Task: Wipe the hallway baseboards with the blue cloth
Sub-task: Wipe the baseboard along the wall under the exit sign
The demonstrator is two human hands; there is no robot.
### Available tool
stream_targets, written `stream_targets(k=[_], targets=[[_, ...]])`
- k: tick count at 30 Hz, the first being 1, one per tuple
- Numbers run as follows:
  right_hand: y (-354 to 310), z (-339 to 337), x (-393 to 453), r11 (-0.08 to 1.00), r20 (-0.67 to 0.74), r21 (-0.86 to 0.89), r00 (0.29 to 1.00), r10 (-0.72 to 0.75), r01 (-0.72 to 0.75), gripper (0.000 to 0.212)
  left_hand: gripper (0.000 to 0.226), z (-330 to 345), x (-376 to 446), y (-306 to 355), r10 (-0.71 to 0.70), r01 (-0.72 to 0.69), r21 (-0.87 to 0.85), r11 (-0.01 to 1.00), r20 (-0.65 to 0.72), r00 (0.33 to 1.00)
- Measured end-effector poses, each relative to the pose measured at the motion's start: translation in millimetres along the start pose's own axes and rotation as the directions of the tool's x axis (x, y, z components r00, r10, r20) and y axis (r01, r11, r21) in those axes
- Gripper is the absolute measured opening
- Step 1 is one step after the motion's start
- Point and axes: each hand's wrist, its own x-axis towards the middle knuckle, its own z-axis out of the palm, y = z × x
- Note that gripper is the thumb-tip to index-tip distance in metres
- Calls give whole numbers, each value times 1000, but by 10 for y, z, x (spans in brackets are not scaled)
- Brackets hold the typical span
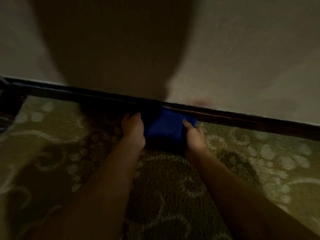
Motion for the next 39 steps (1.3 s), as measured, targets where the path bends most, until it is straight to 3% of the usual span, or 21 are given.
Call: stream_targets(k=[3,7,9,12,15,18,22,26,29,31,34,36,39], targets=[[-2,431,-99,999,114,-14,993,-28,30,31,44,-174,192,192,-12,-3,-139,990,-113,994],[-100,447,-116,997,82,-51,996,-47,51,22,49,3,120,79,70,-85,-89,992,-155,985],[-174,150,-39,994,-54,46,994,-96,99,22,45,206,-100,-102,127,-125,28,992,-62,990],[-238,-207,47,975,-183,169,977,-110,142,22,43,347,-309,-224,36,-45,72,996,130,991],[-143,3,-51,994,-66,98,997,-32,38,38,48,153,-301,-59,97,-97,5,995,-22,995],[-18,331,-221,998,49,-64,999,14,-11,30,55,-60,-197,166,137,-144,-63,988,-99,986],[33,350,-167,992,23,-105,997,73,-70,19,58,65,-110,189,161,-168,-36,985,-156,975],[56,180,-136,993,-29,-8,993,114,-114,35,42,350,-308,18,288,-270,112,956,-189,939],[60,-34,-93,993,-155,63,982,111,-103,45,36,502,-499,-100,320,-280,311,908,-85,944],[69,-72,-92,987,-172,127,978,120,-99,54,37,475,-475,-94,285,-264,334,905,-16,958],[26,40,-159,994,-143,76,986,88,-77,41,48,344,-274,65,172,-159,94,983,-153,973],[-72,95,-234,999,-112,14,992,51,-50,26,51,374,-253,115,154,-165,-28,986,-239,959],[-285,-83,-280,998,-181,24,982,-52,57,17,43,662,-477,-110,246,-225,108,968,-241,939]])
